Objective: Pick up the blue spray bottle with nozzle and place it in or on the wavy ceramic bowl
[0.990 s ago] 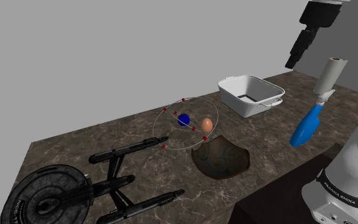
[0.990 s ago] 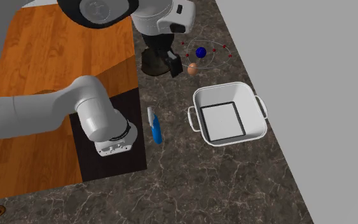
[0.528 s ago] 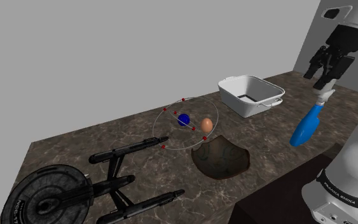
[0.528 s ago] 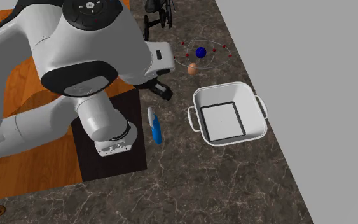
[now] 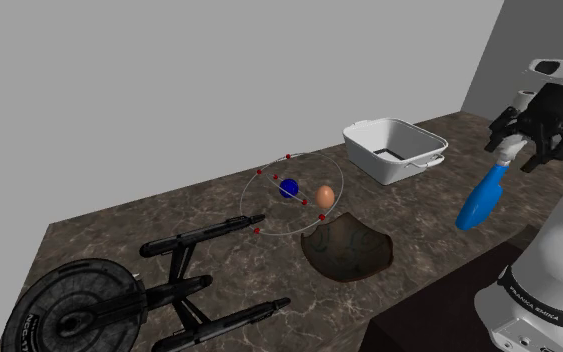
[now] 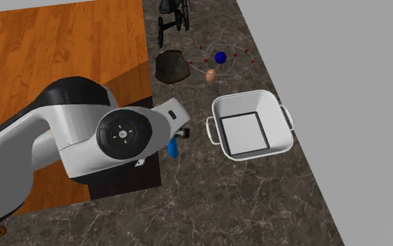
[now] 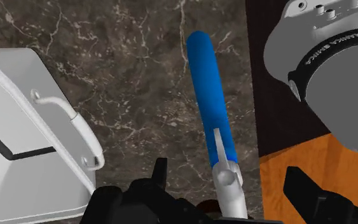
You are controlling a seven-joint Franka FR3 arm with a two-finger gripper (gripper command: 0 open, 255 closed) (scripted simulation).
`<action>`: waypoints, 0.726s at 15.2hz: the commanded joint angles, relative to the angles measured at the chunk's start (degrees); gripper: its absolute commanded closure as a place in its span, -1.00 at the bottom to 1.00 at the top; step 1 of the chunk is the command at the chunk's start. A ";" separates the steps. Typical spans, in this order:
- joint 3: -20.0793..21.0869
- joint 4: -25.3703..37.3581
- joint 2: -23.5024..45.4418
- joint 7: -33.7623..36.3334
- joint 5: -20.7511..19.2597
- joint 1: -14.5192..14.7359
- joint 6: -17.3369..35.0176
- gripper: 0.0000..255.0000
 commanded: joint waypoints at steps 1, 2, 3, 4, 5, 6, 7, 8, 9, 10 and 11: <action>-6.70 0.21 -1.64 -7.94 -4.68 0.17 -1.71 -1.00; -9.94 0.69 -1.93 -11.65 -6.92 0.50 -2.32 -1.00; -13.13 1.35 -2.13 -15.27 -9.16 1.07 -2.89 -1.00; -16.22 2.15 -2.26 -18.83 -11.38 1.86 -3.44 -1.00; -16.91 2.36 -2.28 -19.62 -11.87 2.06 -3.56 -1.00; -17.53 1.60 -2.47 -19.61 -12.42 1.67 -3.16 -1.00; -18.16 0.85 -2.64 -19.61 -12.98 1.28 -2.75 -1.00; -18.81 0.10 -2.79 -19.62 -13.55 0.89 -2.34 -1.00; -19.48 -0.63 -2.93 -19.62 -14.15 0.49 -1.93 -1.00; -20.17 -1.36 -3.04 -19.63 -14.75 0.09 -1.52 -1.00; -20.88 -2.08 -3.15 -19.65 -15.38 -0.31 -1.10 -1.00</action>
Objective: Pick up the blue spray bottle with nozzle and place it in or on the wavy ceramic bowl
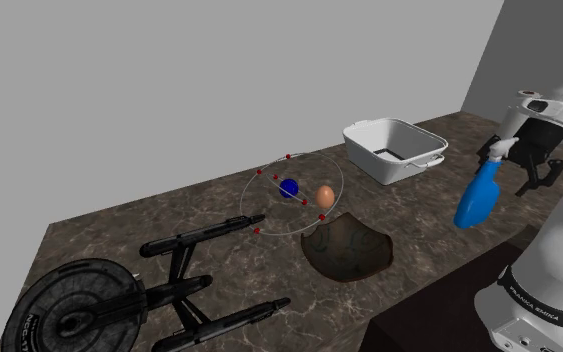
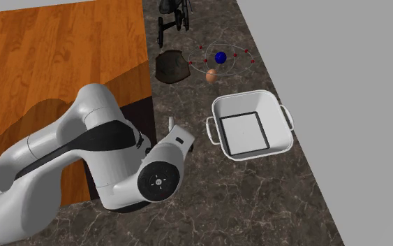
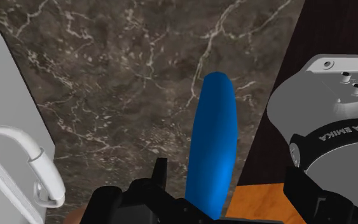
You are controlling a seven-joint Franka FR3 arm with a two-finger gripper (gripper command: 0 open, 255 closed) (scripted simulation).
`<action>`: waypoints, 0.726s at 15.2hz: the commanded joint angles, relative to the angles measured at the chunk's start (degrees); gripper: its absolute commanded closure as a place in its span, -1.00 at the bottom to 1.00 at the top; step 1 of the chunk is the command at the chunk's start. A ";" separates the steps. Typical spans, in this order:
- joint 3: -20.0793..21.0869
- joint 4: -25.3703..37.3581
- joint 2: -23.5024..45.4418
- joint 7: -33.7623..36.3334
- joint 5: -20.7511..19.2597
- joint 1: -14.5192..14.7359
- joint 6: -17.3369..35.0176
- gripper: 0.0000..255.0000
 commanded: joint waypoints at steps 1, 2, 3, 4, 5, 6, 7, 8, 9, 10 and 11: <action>-1.71 -2.02 -0.38 -0.02 -1.50 -1.19 1.01 -1.00; -1.70 -2.02 -0.37 -0.03 -1.50 -1.19 1.01 -1.00; -1.70 -2.02 -0.37 -0.03 -1.49 -1.19 1.01 -1.00; -1.70 -2.02 -0.37 -0.03 -1.49 -1.19 1.01 -1.00; -1.70 -2.02 -0.37 -0.03 -1.49 -1.19 1.01 -1.00; -1.70 -2.02 -0.37 -0.03 -1.49 -1.19 1.01 -1.00; -1.70 -2.02 -0.37 -0.03 -1.49 -1.19 1.01 -1.00; -1.70 -2.02 -0.37 -0.03 -1.49 -1.19 1.01 -1.00; -1.70 -2.01 -0.37 -0.03 -1.49 -1.19 1.01 -1.00; -1.70 -2.01 -0.37 -0.03 -1.49 -1.19 1.01 1.00; -1.70 -2.01 -0.37 -0.03 -1.49 -1.19 1.01 1.00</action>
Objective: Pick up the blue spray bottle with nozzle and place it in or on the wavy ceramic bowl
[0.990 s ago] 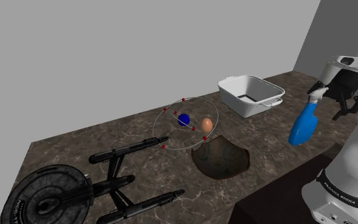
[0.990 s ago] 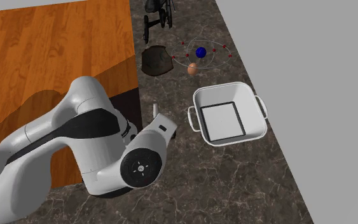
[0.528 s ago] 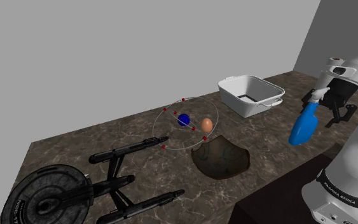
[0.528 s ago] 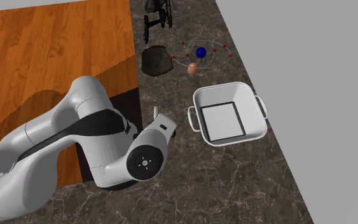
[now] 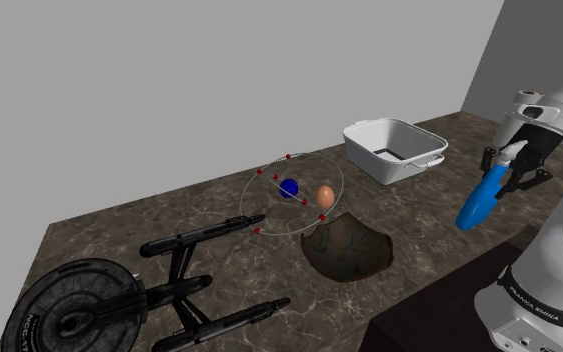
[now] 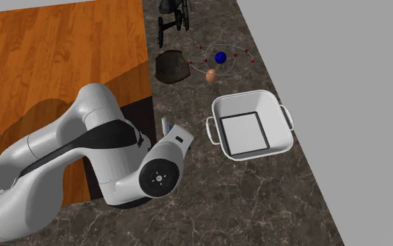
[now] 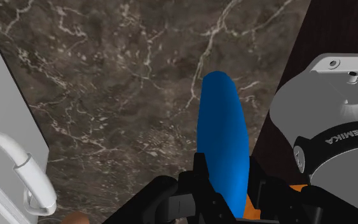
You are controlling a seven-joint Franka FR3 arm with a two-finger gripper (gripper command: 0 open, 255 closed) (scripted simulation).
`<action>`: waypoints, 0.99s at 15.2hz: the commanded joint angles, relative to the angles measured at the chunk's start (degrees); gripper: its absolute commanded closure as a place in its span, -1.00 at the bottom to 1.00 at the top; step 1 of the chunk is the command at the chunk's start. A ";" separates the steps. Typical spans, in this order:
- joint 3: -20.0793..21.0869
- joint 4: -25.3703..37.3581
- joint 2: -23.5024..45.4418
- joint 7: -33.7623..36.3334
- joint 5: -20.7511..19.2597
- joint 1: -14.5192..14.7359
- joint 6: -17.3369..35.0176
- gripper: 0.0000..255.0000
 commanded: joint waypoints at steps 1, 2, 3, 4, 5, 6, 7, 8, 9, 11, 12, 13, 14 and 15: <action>0.00 0.00 0.00 0.00 0.00 0.00 0.00 1.00; 0.00 0.00 0.00 0.00 0.00 0.00 0.00 1.00; 0.00 0.00 0.00 0.00 0.00 0.00 0.00 1.00; 0.00 0.00 0.00 0.00 0.00 0.00 0.00 1.00; 0.00 0.00 0.00 0.00 0.00 0.00 0.00 1.00; 0.00 0.00 0.00 0.00 0.00 0.00 0.00 1.00; 0.00 0.00 0.00 0.00 0.00 0.00 0.00 1.00; -0.01 -0.01 0.00 0.01 -0.01 0.00 0.00 1.00; 0.96 0.43 -0.02 0.31 0.88 0.43 -0.33 1.00; 2.85 1.36 0.00 0.90 2.60 1.30 -0.97 1.00; 3.77 1.84 0.04 1.19 3.45 1.74 -1.28 1.00; 4.68 2.34 0.11 1.47 4.27 2.18 -1.58 1.00; 5.57 2.84 0.19 1.75 5.09 2.62 -1.88 1.00; 6.44 3.36 0.30 2.03 5.89 3.06 -2.17 1.00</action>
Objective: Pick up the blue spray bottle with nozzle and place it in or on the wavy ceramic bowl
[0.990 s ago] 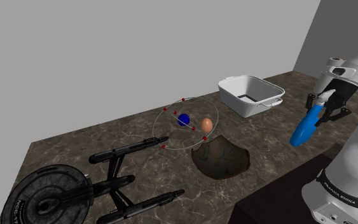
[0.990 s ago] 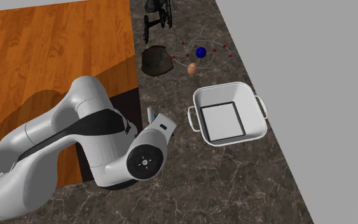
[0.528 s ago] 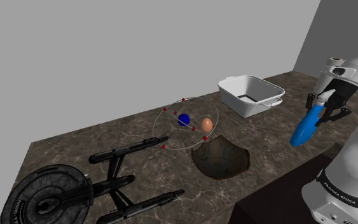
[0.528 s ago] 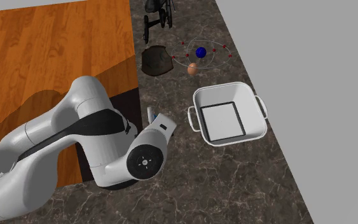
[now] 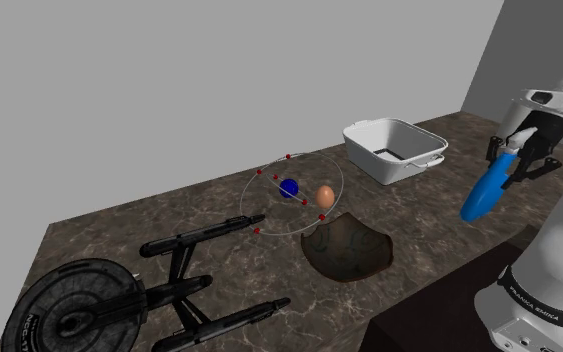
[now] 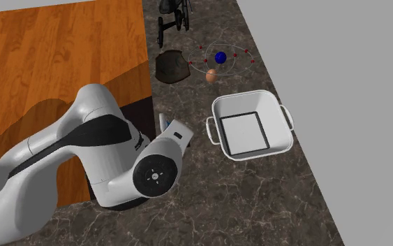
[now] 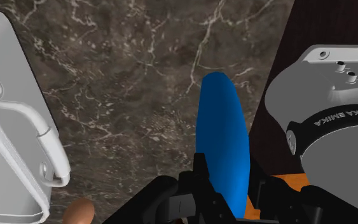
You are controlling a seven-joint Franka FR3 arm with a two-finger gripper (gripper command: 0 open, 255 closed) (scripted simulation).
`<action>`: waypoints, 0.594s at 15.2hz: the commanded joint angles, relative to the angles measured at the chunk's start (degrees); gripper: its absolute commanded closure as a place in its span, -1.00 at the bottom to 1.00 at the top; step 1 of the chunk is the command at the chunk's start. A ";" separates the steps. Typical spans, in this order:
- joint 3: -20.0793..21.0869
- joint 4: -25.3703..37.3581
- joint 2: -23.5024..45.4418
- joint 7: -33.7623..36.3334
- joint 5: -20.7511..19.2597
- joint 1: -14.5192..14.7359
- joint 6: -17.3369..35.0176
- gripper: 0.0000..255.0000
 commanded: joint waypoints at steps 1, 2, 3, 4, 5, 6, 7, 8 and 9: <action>1.81 1.09 0.28 0.65 1.67 1.05 -0.49 1.00; 2.65 1.63 0.42 0.92 2.45 1.49 -0.78 1.00; 3.47 2.18 0.58 1.18 3.20 1.93 -1.06 1.00; 4.28 2.74 0.76 1.44 3.95 2.36 -1.34 1.00; 5.08 3.31 0.94 1.70 4.68 2.79 -1.62 1.00; 5.85 3.89 1.15 1.96 5.39 3.22 -1.89 1.00; 6.62 4.48 1.37 2.20 6.10 3.65 -2.16 1.00; 7.36 5.08 1.60 2.45 6.79 4.07 -2.43 1.00; 8.09 5.69 1.85 2.69 7.47 4.48 -2.70 1.00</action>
